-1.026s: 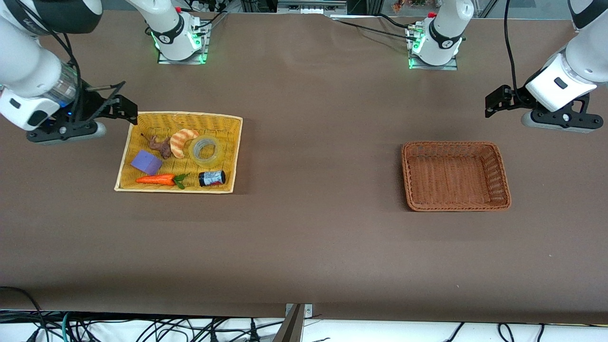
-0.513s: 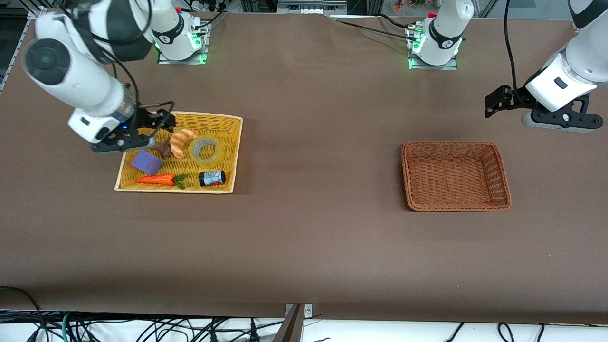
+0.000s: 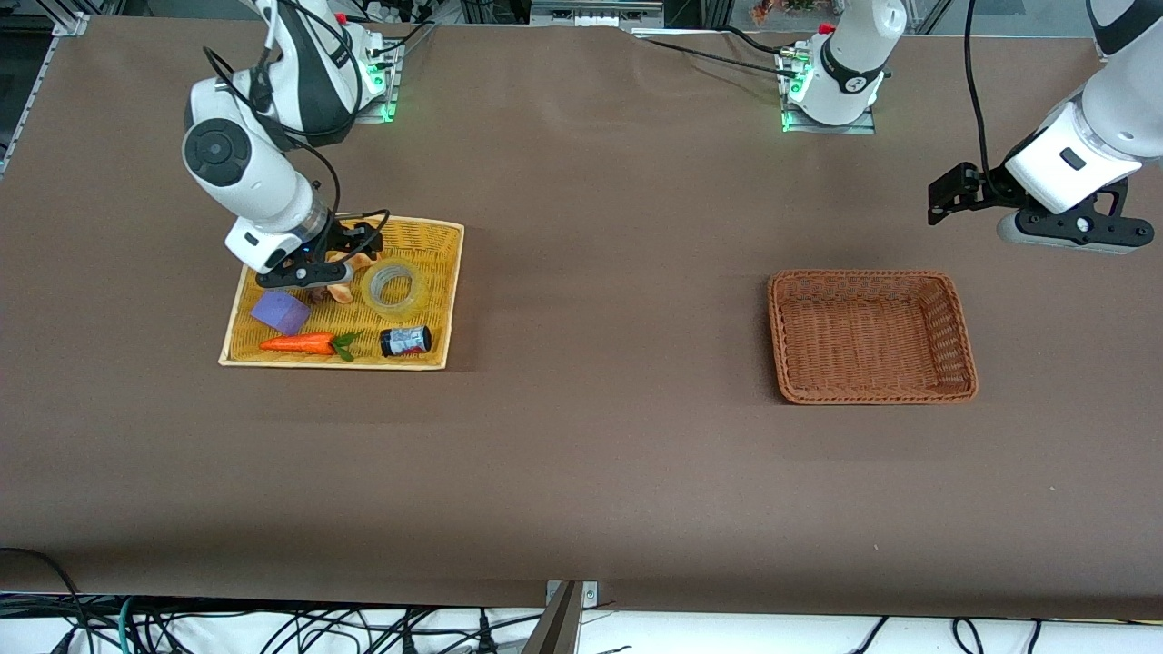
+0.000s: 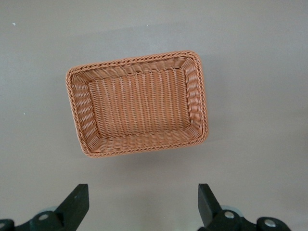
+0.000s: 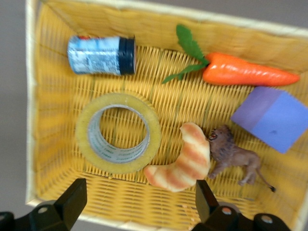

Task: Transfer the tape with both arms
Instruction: 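Reach the right gripper down over the tape roll in the yellow tray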

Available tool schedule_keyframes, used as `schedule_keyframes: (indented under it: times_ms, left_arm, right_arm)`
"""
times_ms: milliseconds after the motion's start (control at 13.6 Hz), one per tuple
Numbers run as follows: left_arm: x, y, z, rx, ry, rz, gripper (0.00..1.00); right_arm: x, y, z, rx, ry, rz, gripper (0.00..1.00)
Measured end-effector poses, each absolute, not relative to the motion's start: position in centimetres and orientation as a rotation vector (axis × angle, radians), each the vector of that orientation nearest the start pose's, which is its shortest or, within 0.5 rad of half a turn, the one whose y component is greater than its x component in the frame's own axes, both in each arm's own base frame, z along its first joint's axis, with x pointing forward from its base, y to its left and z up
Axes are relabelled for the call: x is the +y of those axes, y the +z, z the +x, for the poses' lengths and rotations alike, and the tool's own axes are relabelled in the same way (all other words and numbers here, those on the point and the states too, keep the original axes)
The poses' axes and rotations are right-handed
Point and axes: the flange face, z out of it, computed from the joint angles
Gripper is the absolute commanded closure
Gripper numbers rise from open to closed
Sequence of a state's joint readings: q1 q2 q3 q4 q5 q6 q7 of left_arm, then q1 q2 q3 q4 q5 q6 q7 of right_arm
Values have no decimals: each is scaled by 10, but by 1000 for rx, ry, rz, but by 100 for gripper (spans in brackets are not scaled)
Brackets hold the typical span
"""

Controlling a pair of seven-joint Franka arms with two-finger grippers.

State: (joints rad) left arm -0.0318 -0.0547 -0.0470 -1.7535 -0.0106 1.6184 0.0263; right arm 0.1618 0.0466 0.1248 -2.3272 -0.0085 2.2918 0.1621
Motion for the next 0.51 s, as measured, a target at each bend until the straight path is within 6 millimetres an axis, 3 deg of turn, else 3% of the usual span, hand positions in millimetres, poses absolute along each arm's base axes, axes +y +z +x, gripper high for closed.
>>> schedule_keyframes:
  times_ms: [147, 513]
  left_arm:
    - [-44, 572, 534, 164, 127, -3141, 0]
    - [-44, 572, 534, 164, 127, -3141, 0]
  right_arm:
    - [140, 287, 473, -205, 128, -3148, 0]
    - [137, 234, 475, -189, 116, -3132, 1]
